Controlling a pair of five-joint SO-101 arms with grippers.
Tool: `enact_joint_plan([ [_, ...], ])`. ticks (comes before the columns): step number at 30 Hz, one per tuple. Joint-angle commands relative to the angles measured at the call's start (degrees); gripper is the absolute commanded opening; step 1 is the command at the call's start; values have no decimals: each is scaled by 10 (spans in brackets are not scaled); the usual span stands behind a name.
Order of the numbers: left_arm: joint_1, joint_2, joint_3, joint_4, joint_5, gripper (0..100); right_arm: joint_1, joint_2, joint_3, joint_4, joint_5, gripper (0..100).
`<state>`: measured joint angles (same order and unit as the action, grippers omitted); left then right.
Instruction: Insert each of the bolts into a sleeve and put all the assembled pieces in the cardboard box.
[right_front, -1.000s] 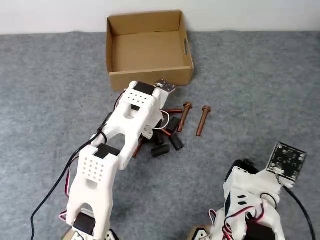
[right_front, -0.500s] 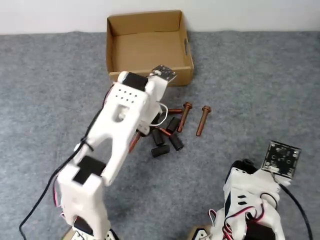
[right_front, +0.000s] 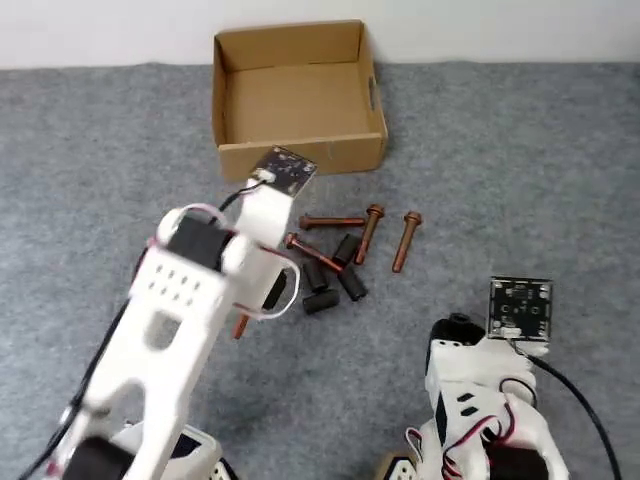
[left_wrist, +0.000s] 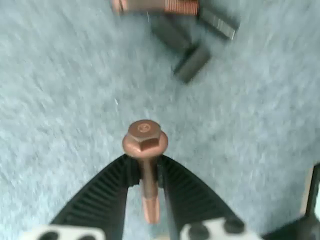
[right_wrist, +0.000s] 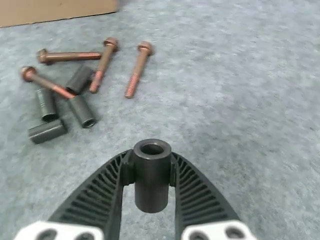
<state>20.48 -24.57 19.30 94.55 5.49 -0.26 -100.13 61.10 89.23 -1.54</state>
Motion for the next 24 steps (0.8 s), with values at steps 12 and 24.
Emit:
enact_joint_plan([
  [12, 6, -344, 167, -217, 8, 4, -210, 3, 4, -173, 10, 9],
  [24, 7, -663, 420, -523, 98, 4, -359, 8, 4, -173, 12, 9],
])
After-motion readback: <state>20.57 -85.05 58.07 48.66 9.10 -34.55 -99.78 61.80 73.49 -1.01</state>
